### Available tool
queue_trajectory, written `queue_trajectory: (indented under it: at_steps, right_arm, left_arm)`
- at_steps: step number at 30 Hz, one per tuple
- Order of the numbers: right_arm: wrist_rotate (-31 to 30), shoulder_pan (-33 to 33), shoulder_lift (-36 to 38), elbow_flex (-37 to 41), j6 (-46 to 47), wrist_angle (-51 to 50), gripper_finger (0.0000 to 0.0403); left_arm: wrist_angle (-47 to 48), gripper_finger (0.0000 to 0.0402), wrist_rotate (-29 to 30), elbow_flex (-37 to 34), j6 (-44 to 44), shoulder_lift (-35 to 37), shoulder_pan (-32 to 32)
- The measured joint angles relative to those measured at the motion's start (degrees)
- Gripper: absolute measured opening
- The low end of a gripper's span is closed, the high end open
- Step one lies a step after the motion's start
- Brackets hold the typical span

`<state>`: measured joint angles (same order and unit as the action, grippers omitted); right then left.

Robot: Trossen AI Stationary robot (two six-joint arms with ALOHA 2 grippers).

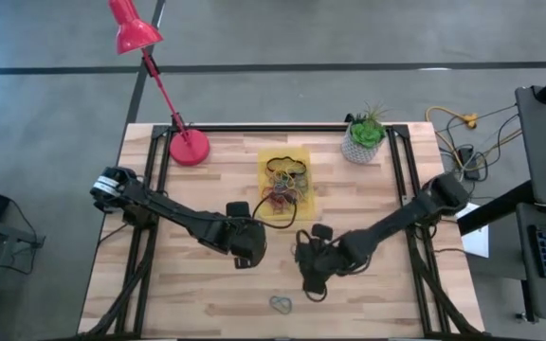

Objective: Pick and place rubber bands into bin
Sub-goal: Put the blue rubber band into the yellow bin

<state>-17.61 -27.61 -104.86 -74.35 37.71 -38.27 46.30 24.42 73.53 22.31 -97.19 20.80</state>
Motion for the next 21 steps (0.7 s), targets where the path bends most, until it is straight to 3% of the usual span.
queue_trajectory:
  at_steps: [7, 16, 21]
  right_arm:
    - [2.76, 0.02, -7.32, -0.06, 2.1, 2.43, 0.022]
    - [2.88, 1.11, -7.79, -0.07, 6.14, 2.68, 0.0213]
    - [6.0, 4.69, -8.56, 0.69, 10.92, 4.32, 0.0205]
  left_arm:
    - [-1.83, 0.0219, -0.14, -2.88, 2.92, 0.28, 0.05]
    - [-1.89, 0.0219, -0.34, -3.68, 2.79, 0.44, 0.68]
    - [-2.32, 0.0219, -0.34, -3.77, 0.88, 0.44, 0.7]
